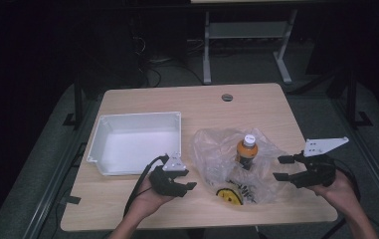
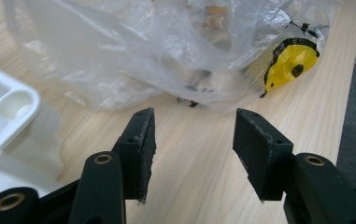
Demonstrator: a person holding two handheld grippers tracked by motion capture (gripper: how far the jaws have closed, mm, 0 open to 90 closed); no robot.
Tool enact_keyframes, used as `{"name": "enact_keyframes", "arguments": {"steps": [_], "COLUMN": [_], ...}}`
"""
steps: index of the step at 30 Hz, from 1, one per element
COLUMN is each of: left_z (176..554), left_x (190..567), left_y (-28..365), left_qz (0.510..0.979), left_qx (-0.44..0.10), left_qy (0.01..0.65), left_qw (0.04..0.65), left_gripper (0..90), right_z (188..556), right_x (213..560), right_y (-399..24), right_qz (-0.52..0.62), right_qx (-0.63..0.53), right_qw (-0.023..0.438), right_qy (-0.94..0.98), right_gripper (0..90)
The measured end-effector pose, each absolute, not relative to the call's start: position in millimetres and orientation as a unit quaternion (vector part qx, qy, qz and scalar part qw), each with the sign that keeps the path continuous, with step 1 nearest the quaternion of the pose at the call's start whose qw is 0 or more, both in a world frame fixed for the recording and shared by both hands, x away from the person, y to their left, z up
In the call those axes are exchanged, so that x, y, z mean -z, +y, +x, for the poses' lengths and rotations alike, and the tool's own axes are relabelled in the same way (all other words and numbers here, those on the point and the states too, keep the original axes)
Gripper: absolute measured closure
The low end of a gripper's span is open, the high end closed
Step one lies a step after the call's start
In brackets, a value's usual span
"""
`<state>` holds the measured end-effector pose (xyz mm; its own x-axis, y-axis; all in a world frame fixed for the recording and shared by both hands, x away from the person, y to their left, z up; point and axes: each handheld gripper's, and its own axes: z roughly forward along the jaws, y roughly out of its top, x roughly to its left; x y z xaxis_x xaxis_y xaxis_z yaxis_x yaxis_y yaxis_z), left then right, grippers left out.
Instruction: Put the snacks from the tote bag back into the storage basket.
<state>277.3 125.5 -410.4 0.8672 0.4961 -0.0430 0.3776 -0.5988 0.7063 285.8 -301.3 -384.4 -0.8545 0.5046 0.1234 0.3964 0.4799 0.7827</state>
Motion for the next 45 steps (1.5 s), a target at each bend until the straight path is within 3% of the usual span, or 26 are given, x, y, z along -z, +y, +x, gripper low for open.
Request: {"name": "enact_keyframes", "arguments": {"steps": [15, 45], "left_z": [268.9, 258.5], "left_x": [420.5, 430.4], "left_y": [157.8, 196.2], "left_qz": [0.874, 0.864], "left_qx": [-0.086, -0.119], "left_qy": [0.285, 0.319], "left_qw": [0.384, 0.370], "left_gripper": [40.7, 36.7], "right_z": [300.2, 322.9], "right_x": [366.5, 337.2], "right_y": [-288.3, -264.4], "right_qz": [0.264, 0.241], "right_qx": [-0.434, -0.426], "right_qw": [0.071, 0.063], "right_qy": [0.859, 0.870], "right_gripper": [27.7, 24.9]}}
